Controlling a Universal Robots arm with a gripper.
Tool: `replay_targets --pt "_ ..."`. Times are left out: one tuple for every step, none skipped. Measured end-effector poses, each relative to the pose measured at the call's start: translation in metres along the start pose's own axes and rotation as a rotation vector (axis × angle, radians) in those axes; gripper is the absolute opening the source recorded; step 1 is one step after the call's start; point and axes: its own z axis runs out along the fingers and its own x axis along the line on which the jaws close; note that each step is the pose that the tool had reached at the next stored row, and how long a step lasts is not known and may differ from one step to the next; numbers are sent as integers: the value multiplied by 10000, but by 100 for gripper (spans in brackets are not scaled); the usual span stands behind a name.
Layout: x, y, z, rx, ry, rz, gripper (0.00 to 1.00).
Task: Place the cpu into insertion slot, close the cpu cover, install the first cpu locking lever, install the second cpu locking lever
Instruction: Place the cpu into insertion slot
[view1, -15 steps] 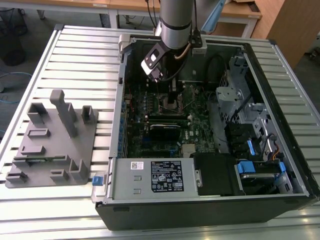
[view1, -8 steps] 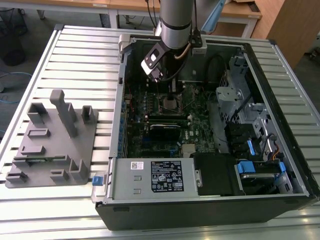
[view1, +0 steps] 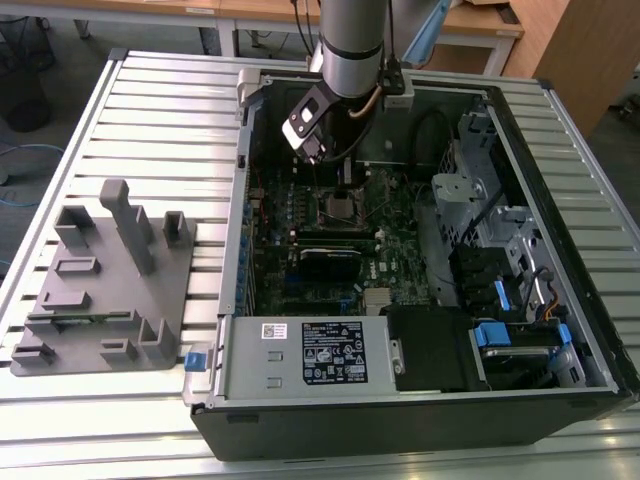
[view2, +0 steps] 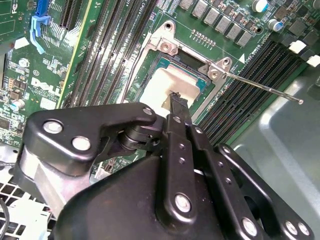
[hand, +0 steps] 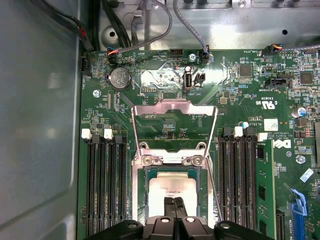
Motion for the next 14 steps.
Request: replay_targets --pt "-2 -1 -1 1 -1 0 10" --pt "-5 -1 -1 2 -3 0 10" --pt "-6 -1 3 0 0 1 10" --pt "-7 -1 10 0 1 1 10" --pt "-8 -1 20 0 0 0 10" --pt "-8 -2 33 1 -1 0 10" --pt "-9 -3 47 0 0 0 10" --pt "-9 -4 58 0 0 0 10" --pt "-9 -5 70 0 0 0 10" --pt "-10 -6 83 0 0 0 10" --pt "-10 -6 96 0 1 0 10" --pt "-10 -7 109 0 0 -1 10" --pt "-10 -8 117 0 0 0 10" --pt "-11 -8 118 1 -1 0 10"
